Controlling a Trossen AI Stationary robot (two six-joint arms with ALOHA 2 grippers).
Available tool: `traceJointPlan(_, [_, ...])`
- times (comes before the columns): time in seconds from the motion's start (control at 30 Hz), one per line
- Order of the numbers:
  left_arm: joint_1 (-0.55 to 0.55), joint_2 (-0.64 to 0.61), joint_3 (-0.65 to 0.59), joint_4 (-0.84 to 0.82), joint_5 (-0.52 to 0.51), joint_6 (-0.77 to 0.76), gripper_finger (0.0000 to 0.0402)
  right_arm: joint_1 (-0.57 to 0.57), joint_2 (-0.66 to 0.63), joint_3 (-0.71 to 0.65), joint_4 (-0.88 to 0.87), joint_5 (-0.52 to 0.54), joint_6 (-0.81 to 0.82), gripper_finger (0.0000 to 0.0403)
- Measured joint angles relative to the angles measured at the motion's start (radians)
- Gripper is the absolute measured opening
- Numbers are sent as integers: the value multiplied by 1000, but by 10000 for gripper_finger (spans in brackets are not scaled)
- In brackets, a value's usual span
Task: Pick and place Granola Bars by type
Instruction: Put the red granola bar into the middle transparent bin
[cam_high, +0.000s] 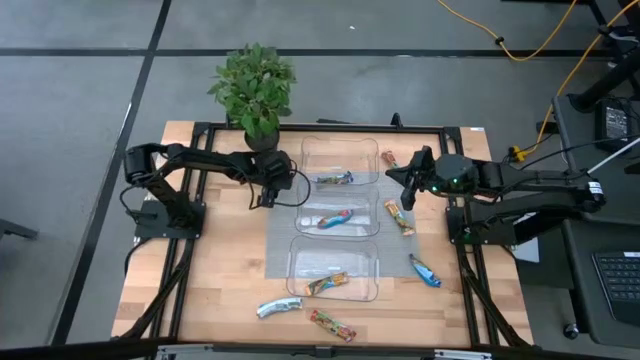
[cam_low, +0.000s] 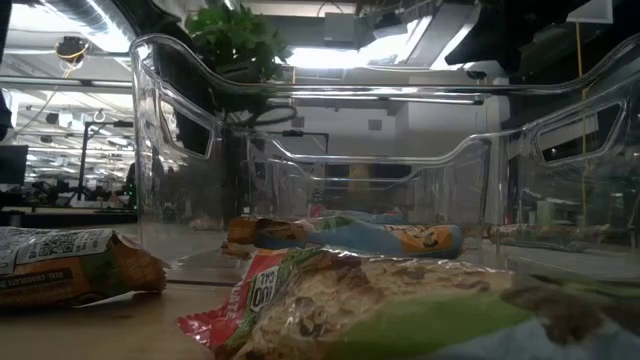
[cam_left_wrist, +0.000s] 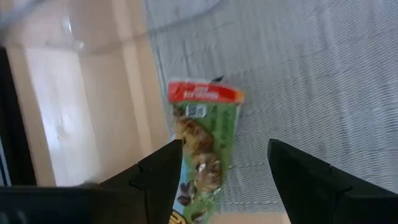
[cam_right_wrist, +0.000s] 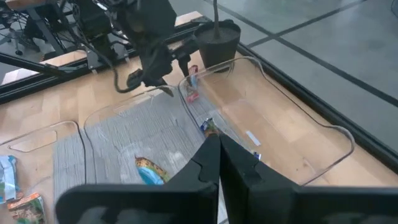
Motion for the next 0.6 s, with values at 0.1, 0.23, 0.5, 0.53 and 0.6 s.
traceJointPlan(0.1, [14, 15, 0, 22, -10, 13, 229, 0, 0, 0, -1, 0, 2, 8])
traceJointPlan(0.23, [32, 29, 0, 44, -8, 15, 228, 0, 0, 0, -1, 0, 2, 8])
traceJointPlan(0.5, [38, 42, 0, 36, -1, -2, 211, 0, 0, 0, -1, -1, 25, 8])
traceJointPlan(0.53, [38, 43, 0, 35, -1, -2, 204, 0, 0, 0, 0, 0, 25, 8])
traceJointPlan(0.6, [37, 43, 0, 30, 1, -4, 188, 0, 0, 0, 0, -1, 25, 8])
